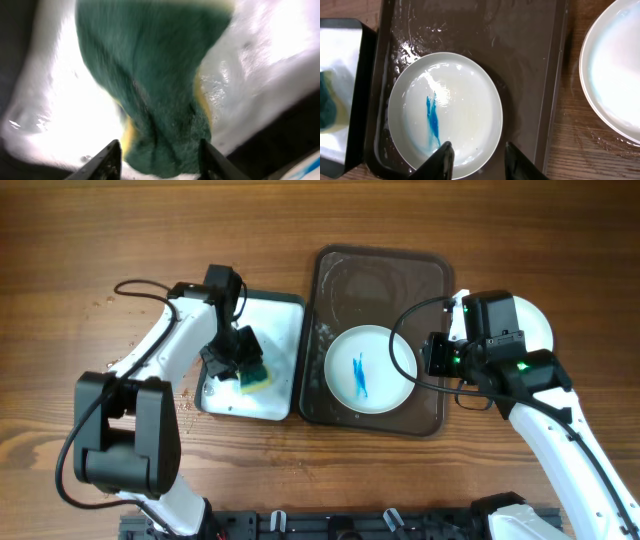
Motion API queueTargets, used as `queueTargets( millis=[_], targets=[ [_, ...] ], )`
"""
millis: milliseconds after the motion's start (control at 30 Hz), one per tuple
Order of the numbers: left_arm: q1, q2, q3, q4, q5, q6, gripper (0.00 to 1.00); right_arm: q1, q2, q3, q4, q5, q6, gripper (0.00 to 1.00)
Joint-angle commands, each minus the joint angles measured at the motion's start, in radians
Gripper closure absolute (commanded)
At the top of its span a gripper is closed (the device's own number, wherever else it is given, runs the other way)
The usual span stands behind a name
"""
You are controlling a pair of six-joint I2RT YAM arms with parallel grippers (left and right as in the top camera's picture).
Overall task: Clean dirty plates on tray and stack at the side
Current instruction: 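Grasp the green sponge in the sink tray with the left gripper, then carry the sponge with the left gripper onto the held plate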
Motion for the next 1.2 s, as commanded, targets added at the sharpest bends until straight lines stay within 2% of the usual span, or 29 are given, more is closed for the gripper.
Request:
queueTargets(
  millis=[0,33,167,200,233,267,300,400,433,467,533,567,633,700,800,900,967,1067,1100,1133,1167],
  targets=[
    [0.001,-0.025,0.010,0.030,-0.171,0.034,0.49,-0.006,0.006,0.015,-0.001,0.017,-0.016,0.63],
    [0.000,-0.019,-0.016,0.069,-0.247,0.034,0.48,-0.006,0.006,0.015,-0.002,0.017,-0.016,0.63],
    [0.002,0.012,-0.116,0.209,-0.306,0.031,0.47,-0.006,0.006,0.015,-0.011,0.017,-0.016,0.63],
    [0.002,0.021,-0.151,0.264,-0.298,0.031,0.52,-0.006,0.006,0.015,-0.014,0.017,-0.016,0.63],
    [0.002,0.028,-0.173,0.307,-0.295,0.031,0.63,-0.006,0.006,0.015,-0.016,0.016,-0.015,0.63],
    [0.002,0.031,-0.178,0.328,-0.295,0.031,0.84,-0.006,0.006,0.015,-0.017,0.012,-0.016,0.63],
    [0.002,0.030,-0.174,0.342,-0.294,0.031,0.96,-0.006,0.006,0.015,-0.017,0.009,-0.016,0.63],
    [0.002,0.008,-0.107,0.311,-0.246,0.034,0.96,-0.006,0.006,0.015,-0.021,0.009,-0.016,0.63],
    [0.002,-0.003,-0.075,0.284,-0.219,0.035,0.91,-0.006,0.006,0.015,-0.023,0.009,-0.016,0.63],
    [0.002,-0.014,-0.051,0.263,-0.196,0.035,0.78,-0.006,0.006,0.015,-0.025,0.009,-0.016,0.63],
    [0.002,-0.027,-0.028,0.236,-0.170,0.034,0.60,-0.006,0.006,0.015,-0.032,0.009,-0.016,0.63],
    [0.002,-0.031,-0.027,0.224,-0.167,0.034,0.45,-0.006,0.006,0.015,-0.035,0.009,-0.016,0.63],
    [0.002,-0.032,-0.027,0.187,-0.167,0.034,0.38,-0.006,0.006,0.015,-0.040,0.010,-0.016,0.63],
    [0.002,-0.032,-0.027,0.143,-0.167,0.034,0.37,-0.006,0.006,0.015,-0.042,0.010,-0.016,0.63],
    [0.002,-0.032,-0.035,0.108,-0.167,0.034,0.44,-0.006,0.006,0.015,-0.042,0.010,-0.016,0.63],
    [0.002,-0.031,-0.068,0.186,-0.168,0.034,0.59,-0.006,0.006,0.015,-0.042,0.010,-0.016,0.63],
    [0.002,-0.027,-0.122,0.289,-0.167,0.030,0.60,-0.006,0.006,0.015,-0.042,0.010,-0.016,0.63],
    [0.001,-0.003,-0.167,0.355,-0.148,0.027,0.63,-0.006,0.006,0.015,-0.046,0.009,-0.016,0.63],
    [0.001,0.006,-0.168,0.353,-0.141,0.028,0.69,-0.006,0.006,0.015,-0.049,0.010,-0.016,0.63],
    [0.001,0.005,-0.167,0.353,-0.141,0.033,0.91,-0.006,0.006,0.015,-0.049,0.010,-0.016,0.63],
    [0.002,-0.001,-0.166,0.351,-0.141,0.034,0.96,-0.006,0.006,0.015,-0.049,0.010,-0.016,0.63]
  ],
)
